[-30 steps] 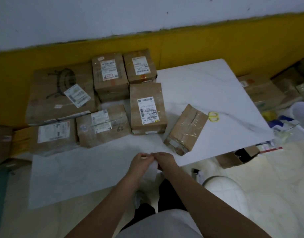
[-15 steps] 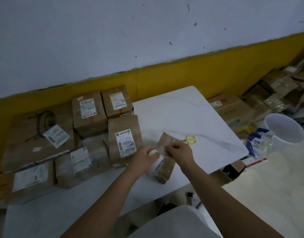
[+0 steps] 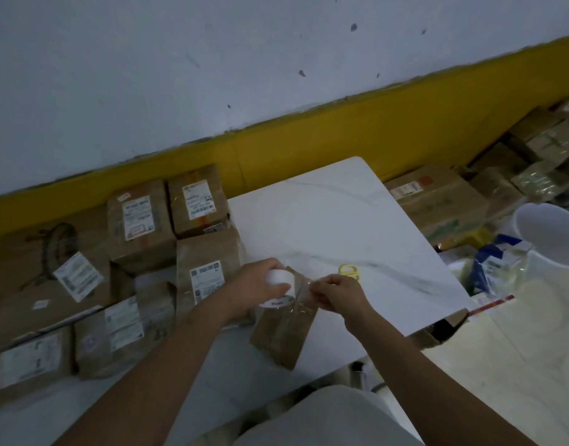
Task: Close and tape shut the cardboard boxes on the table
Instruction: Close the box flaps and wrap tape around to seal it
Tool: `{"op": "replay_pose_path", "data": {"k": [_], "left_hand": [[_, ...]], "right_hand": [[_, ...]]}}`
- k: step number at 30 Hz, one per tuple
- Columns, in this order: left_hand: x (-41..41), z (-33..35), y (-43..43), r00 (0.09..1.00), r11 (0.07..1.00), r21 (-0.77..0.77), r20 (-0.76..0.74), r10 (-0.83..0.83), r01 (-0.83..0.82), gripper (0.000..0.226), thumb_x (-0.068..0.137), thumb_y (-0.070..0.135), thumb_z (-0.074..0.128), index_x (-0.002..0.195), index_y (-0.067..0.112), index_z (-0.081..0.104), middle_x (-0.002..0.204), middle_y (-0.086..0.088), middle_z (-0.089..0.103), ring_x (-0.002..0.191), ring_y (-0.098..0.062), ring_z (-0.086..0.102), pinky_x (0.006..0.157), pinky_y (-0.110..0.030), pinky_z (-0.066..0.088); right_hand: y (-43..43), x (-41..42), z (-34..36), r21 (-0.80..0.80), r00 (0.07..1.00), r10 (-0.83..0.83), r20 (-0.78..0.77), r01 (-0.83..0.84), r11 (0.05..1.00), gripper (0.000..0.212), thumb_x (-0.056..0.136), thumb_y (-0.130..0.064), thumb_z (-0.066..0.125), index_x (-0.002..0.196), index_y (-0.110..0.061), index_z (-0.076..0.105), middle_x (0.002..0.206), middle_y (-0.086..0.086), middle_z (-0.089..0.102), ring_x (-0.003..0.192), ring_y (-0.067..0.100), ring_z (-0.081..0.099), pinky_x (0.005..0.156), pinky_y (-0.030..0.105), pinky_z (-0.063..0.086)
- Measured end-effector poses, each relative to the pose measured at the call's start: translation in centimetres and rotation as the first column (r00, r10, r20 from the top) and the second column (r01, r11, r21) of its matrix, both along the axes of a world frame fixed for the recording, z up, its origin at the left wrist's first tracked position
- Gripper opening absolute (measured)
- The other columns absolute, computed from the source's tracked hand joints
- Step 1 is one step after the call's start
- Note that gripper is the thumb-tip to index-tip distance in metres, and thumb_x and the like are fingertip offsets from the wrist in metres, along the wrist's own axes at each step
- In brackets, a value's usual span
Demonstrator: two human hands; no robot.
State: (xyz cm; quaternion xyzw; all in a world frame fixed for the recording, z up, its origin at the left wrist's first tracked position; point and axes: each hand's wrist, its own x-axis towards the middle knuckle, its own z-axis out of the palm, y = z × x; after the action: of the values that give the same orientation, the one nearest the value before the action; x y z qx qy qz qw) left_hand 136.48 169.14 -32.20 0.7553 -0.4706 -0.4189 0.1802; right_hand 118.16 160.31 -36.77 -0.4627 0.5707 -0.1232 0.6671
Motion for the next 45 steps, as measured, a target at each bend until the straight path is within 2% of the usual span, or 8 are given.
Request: {"op": "replay_pose_path", "data": {"k": [5,10,18,22,29,34,40,45], "left_hand": [[2.1,-0.6,-2.2,0.943,0.961,0.054,0.184,-0.277,0.272,0.050,0.075,0.055,0.074,0.112,0.040,0.044,0.115,0.010,0.055,0.101,-0.011,0.055,0.084,-0.036,0.052],[4.2,-0.9,-2.7,0.833,0.906,-0.029,0.406,-0.376,0.423,0.041,0.085,0.014,0.066,0.117,0.026,0.044,0.115,0.002,0.051,0.103,-0.016,0.049,0.083,-0.034,0.042],[5.1,-3.6,-0.3,0.631,0.749,-0.122,0.635,-0.444,0.651,0.062,0.072,0.001,0.071,0.124,0.025,0.047,0.131,0.002,0.041,0.117,-0.017,0.045,0.088,-0.033,0.047],[4.5,-4.1,0.6,0.749,0.797,-0.227,0.549,-0.370,0.560,0.079,0.074,-0.002,0.073,0.140,0.029,0.040,0.154,0.000,0.022,0.139,-0.025,0.030,0.095,-0.042,0.049],[6.0,-5.4,1.7,0.686,0.745,-0.212,0.599,-0.412,0.632,0.084,0.078,0.005,0.074,0.148,0.029,0.035,0.143,-0.002,0.042,0.112,-0.025,0.058,0.077,-0.030,0.051],[9.1,-5.1,2.1,0.761,0.863,-0.172,0.573,-0.304,0.475,0.062,0.097,0.009,0.053,0.152,0.027,0.030,0.142,-0.011,0.041,0.127,-0.030,0.043,0.106,-0.037,0.034],[7.6,-3.6,2.9,0.815,0.929,-0.141,0.535,-0.220,0.343,0.084,0.090,-0.001,0.059,0.157,0.021,0.014,0.147,-0.009,0.038,0.128,-0.029,0.044,0.103,-0.041,0.040],[7.3,-6.2,5.8,0.877,0.970,-0.191,0.478,-0.042,0.151,0.053,0.096,0.006,0.049,0.146,0.017,0.034,0.142,-0.010,0.045,0.113,-0.033,0.055,0.085,-0.047,0.050]], "right_hand": [[-1.5,0.3,0.2,0.022,1.000,-0.009,0.023,0.009,1.000,0.015,0.084,-0.007,0.074,0.071,-0.007,0.067,0.077,0.015,0.070,0.068,0.021,0.065,0.064,0.028,0.056],[-0.5,0.9,1.6,-0.063,0.996,-0.075,0.057,0.078,0.995,0.010,0.083,-0.008,0.076,0.077,-0.002,0.071,0.074,0.013,0.069,0.066,0.018,0.063,0.072,0.030,0.058],[5.0,0.2,2.5,0.028,0.978,-0.198,0.062,0.196,0.980,0.010,0.085,-0.004,0.070,0.076,-0.003,0.067,0.070,0.011,0.065,0.059,0.014,0.058,0.061,0.021,0.052],[5.8,-1.4,2.2,0.091,0.972,-0.222,0.080,0.215,0.972,0.012,0.086,-0.007,0.071,0.091,0.004,0.069,0.069,0.007,0.067,0.059,0.012,0.058,0.062,0.022,0.050],[8.4,-0.7,1.9,-0.034,0.963,-0.268,0.023,0.268,0.963,0.010,0.086,-0.007,0.070,0.080,0.000,0.068,0.078,0.014,0.068,0.061,0.014,0.059,0.064,0.023,0.053],[9.0,-3.6,1.0,-0.019,0.960,-0.280,-0.010,0.280,0.960,0.012,0.087,-0.011,0.072,0.080,-0.002,0.069,0.079,0.009,0.071,0.060,0.010,0.060,0.057,0.019,0.051],[11.0,-4.4,-0.4,-0.074,0.960,-0.270,-0.076,0.264,0.962,0.012,0.088,-0.021,0.073,0.081,-0.011,0.070,0.086,0.004,0.075,0.067,0.012,0.061,0.064,0.024,0.049],[13.0,-3.7,-3.1,-0.012,0.944,-0.315,-0.103,0.315,0.949,0.011,0.088,-0.019,0.072,0.085,-0.009,0.071,0.088,0.006,0.075,0.071,0.015,0.061,0.062,0.025,0.048]]}}
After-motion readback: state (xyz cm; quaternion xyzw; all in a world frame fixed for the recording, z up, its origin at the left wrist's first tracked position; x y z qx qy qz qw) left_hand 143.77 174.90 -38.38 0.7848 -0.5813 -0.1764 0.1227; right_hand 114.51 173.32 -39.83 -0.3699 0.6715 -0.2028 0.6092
